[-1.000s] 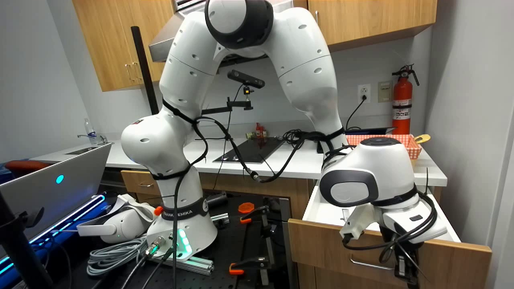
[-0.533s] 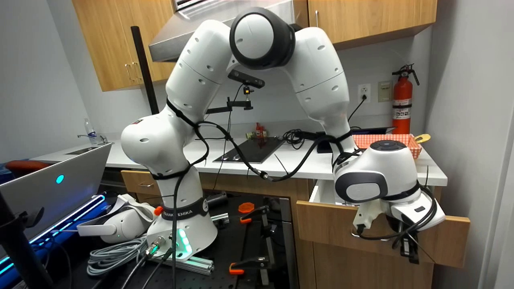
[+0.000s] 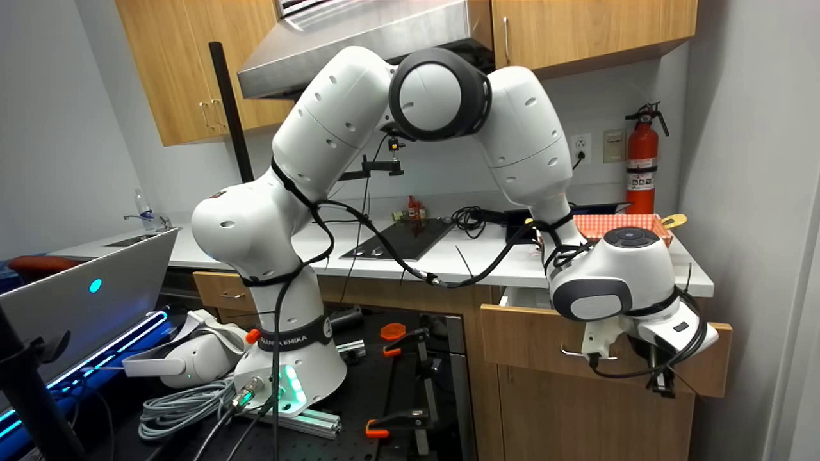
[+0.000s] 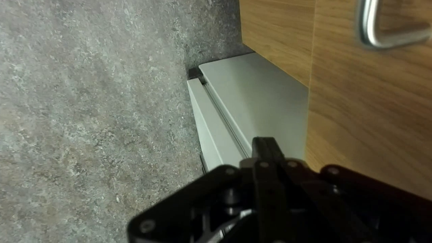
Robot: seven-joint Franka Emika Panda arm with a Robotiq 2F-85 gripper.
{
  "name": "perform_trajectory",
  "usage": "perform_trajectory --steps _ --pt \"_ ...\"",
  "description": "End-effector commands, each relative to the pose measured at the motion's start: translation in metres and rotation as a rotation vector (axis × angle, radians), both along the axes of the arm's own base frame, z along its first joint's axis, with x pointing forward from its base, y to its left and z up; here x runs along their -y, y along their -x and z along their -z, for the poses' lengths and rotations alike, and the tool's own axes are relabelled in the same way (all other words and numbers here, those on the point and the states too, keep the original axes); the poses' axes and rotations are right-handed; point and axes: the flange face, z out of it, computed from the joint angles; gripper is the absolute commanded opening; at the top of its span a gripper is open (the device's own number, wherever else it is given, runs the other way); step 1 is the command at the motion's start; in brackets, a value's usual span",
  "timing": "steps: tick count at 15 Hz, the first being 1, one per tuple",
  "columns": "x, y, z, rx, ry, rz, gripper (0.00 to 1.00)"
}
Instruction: Close the drawer
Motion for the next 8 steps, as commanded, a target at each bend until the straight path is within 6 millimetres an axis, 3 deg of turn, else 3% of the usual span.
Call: perform_trajectory --steps 1,6,8 --pt "0.011 -0.006 -0.012 0.022 -0.067 0.011 0.00" --pt "0.029 0.005 -0.041 0.062 -0.153 0.066 0.00" --pt "0.026 0.009 -0.052 0.083 -0.185 0.048 0.00"
